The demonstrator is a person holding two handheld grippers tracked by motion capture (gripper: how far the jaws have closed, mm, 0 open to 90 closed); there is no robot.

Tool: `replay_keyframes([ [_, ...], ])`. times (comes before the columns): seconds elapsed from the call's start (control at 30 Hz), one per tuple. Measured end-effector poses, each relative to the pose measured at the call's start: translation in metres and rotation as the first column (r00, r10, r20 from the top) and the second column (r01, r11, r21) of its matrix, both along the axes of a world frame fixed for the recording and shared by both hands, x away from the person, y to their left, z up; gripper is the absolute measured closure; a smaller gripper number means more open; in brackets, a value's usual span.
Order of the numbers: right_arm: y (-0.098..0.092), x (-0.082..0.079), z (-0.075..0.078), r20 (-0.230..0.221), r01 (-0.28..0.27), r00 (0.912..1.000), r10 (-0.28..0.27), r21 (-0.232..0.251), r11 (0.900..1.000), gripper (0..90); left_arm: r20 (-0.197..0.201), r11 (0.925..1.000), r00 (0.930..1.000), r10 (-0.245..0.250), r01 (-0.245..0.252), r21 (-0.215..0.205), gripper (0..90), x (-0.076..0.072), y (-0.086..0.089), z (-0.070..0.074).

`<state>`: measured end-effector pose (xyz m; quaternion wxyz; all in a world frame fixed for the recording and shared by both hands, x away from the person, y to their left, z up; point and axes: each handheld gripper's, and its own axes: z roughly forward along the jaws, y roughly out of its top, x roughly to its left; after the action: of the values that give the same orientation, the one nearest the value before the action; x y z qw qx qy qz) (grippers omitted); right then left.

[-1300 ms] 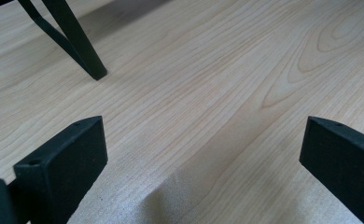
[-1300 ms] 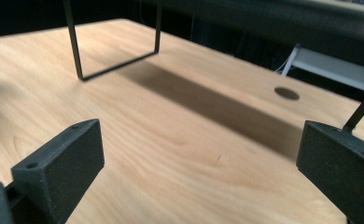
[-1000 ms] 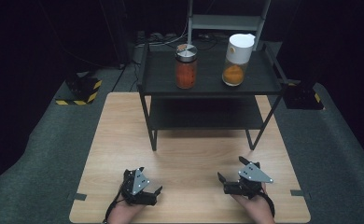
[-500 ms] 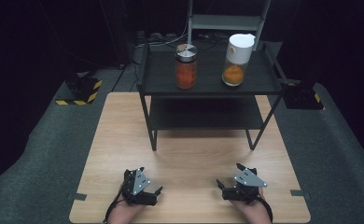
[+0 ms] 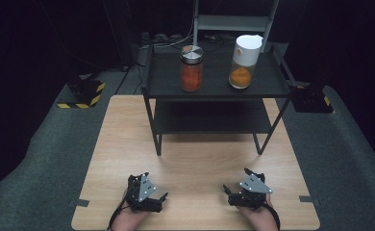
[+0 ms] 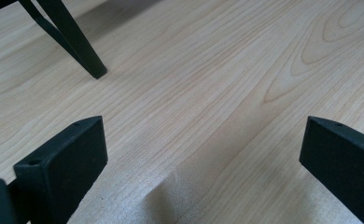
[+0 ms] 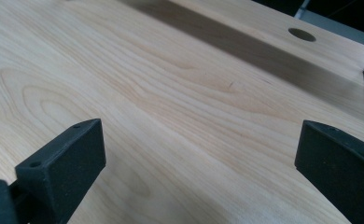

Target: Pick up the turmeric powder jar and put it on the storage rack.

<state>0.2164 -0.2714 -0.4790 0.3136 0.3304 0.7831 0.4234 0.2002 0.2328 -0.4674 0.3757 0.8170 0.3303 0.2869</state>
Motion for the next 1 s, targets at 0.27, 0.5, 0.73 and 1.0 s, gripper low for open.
replay_keyframes([
  [0.27,0.0018,-0.0048,0.0043,-0.024,0.015,0.9996,-0.016,-0.041,0.999,1.1,0.012,0.9997,0.9999,-0.010,0.010,0.021,1.1,-0.0020,-0.0030,-0.0005],
  [0.5,0.0033,-0.0063,0.0052,-0.028,0.025,0.9992,-0.027,-0.053,0.998,1.1,0.002,0.9994,0.9998,-0.017,0.017,0.031,1.1,0.0003,-0.0045,0.0005],
  [0.73,0.0036,-0.0073,0.0047,-0.022,0.023,0.9995,-0.025,-0.056,0.998,1.1,0.004,0.9989,0.9998,-0.019,0.019,0.044,1.1,0.0009,-0.0068,0.0008],
  [1.0,0.0025,-0.0066,0.0050,-0.028,0.030,0.9991,-0.031,-0.046,0.998,1.1,0.016,0.9989,0.9997,-0.019,0.018,0.042,1.1,-0.0014,-0.0068,-0.0006],
])
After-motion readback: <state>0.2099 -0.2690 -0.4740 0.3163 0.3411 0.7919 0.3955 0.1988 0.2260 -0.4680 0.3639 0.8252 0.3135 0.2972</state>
